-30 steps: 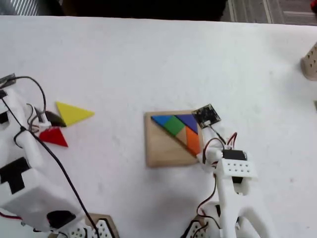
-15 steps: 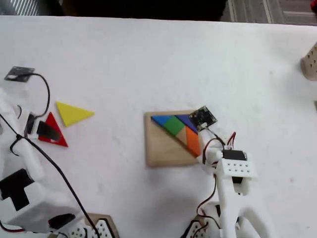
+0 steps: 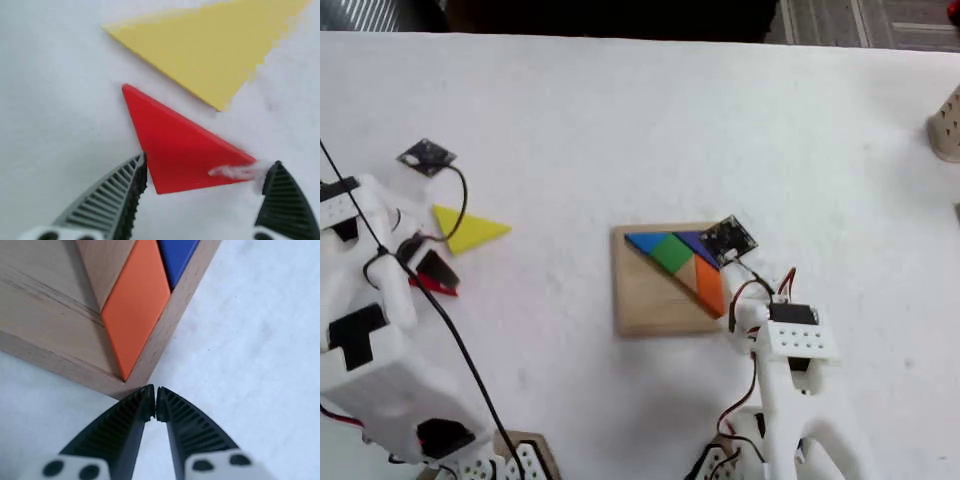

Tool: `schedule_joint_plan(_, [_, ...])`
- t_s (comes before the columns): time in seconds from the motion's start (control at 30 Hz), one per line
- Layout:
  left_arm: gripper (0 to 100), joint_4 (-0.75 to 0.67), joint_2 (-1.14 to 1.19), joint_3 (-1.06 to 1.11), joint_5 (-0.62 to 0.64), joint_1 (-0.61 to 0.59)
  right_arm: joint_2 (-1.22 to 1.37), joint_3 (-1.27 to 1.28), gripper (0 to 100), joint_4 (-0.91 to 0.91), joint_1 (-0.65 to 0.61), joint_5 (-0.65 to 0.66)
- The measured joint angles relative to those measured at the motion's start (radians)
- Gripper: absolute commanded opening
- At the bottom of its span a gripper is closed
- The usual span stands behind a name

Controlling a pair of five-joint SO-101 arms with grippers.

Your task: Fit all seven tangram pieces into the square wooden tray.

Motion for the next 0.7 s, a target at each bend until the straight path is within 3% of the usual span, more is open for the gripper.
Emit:
schedule_joint_plan(0.3, [36, -0.110, 0.133, -0.018, -0.003, -0.003, 0.000, 0.002, 2.0, 0.000, 0.000, 0.000])
schedule_joint_plan(0.7, [36, -0.072, 0.058, -0.017, -0.005, -0.002, 0.000, 0.002, 2.0, 0.000, 0.000, 0.000])
